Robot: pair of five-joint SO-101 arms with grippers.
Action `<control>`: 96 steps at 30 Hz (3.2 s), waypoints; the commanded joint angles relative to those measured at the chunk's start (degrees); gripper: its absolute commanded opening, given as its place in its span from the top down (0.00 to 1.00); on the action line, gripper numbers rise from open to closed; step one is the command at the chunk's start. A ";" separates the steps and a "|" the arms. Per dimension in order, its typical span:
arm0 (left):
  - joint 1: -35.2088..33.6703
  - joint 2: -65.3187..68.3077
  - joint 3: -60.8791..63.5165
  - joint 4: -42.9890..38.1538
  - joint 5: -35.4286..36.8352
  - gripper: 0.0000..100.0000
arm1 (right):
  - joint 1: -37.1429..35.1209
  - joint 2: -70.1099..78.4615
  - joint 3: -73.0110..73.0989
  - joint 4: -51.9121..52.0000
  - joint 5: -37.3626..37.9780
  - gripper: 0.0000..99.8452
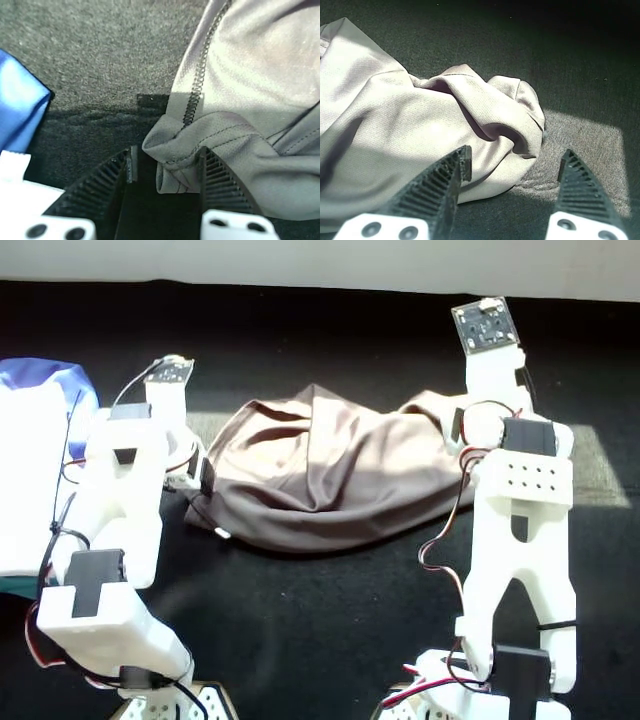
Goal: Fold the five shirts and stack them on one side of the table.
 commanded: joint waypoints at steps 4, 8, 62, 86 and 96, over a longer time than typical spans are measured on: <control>2.59 -1.10 0.75 -1.85 0.09 0.80 | -0.40 -3.12 -0.40 0.22 -0.35 0.72; 4.18 -0.40 0.48 -1.76 0.26 0.96 | -0.22 -3.21 -0.84 2.24 -0.44 0.72; 0.48 -0.75 -44.79 39.82 5.36 0.99 | -9.45 9.71 29.76 -32.75 -0.44 1.00; 2.68 -33.71 -43.56 40.00 5.36 0.99 | 0.22 -51.30 24.40 -8.40 -0.09 0.99; 2.24 -30.29 -14.64 31.03 5.01 0.99 | -7.43 -30.02 33.36 -17.71 -0.09 0.99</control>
